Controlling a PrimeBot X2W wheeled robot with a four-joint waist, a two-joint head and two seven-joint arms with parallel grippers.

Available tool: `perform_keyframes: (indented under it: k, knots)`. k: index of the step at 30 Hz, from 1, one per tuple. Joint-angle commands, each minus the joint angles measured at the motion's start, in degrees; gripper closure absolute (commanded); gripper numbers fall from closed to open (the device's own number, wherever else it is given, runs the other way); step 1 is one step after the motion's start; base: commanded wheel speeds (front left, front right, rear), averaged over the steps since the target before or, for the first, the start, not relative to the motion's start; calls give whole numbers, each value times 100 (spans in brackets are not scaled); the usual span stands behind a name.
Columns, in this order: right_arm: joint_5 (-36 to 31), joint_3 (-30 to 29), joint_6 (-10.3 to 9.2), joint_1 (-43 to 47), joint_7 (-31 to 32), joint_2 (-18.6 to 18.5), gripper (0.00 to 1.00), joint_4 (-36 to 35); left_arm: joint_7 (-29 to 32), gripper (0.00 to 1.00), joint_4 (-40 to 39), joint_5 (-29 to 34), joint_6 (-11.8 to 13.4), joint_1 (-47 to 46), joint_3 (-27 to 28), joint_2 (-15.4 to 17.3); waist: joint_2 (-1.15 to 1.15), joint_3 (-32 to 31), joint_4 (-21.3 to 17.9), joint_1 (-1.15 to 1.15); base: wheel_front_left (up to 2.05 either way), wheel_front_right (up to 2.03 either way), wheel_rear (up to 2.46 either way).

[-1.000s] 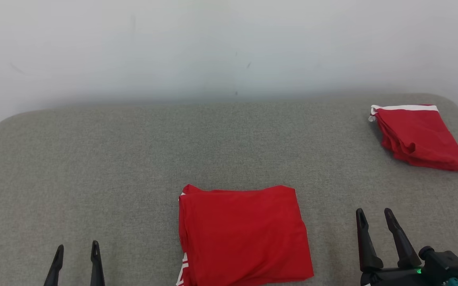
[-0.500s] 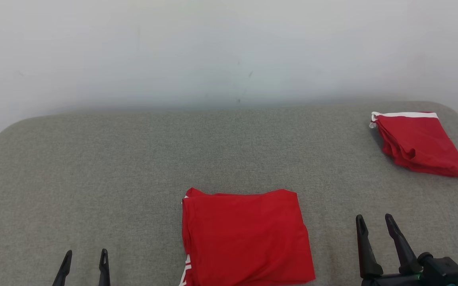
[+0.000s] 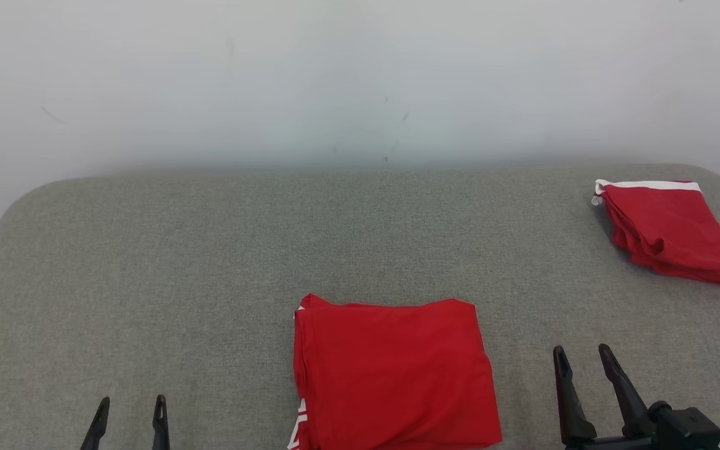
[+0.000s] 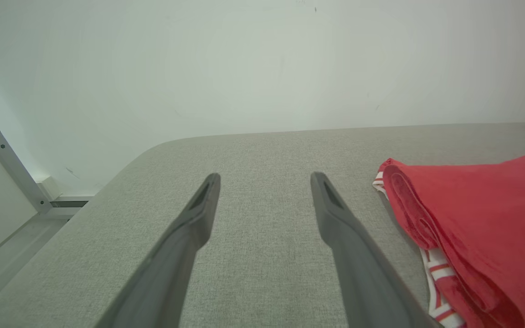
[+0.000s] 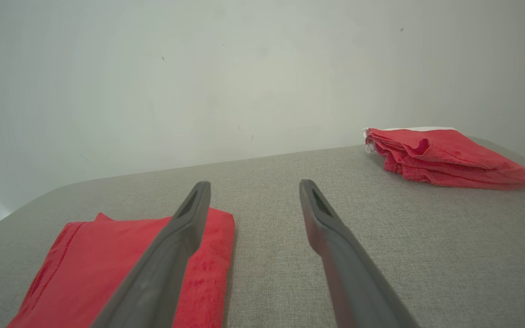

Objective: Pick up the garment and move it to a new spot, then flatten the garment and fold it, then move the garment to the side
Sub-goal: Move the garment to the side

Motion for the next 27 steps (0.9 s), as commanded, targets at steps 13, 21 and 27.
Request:
perform_keyframes:
  k: [13,21,27]
  knots:
    - [-11,11,-17,16,-21,-16,0,84,-18,0,54,32,13,37,4,4,0,-10,23,0,0,0,0]
    - [-11,17,-17,35,-21,-16,0,109,-18,0,65,4,5,32,-4,-1,0,-26,41,0,0,0,0]
    - [-18,11,-17,37,-21,-7,0,123,-18,0,55,-9,4,18,4,-13,0,-36,56,0,0,0,0]
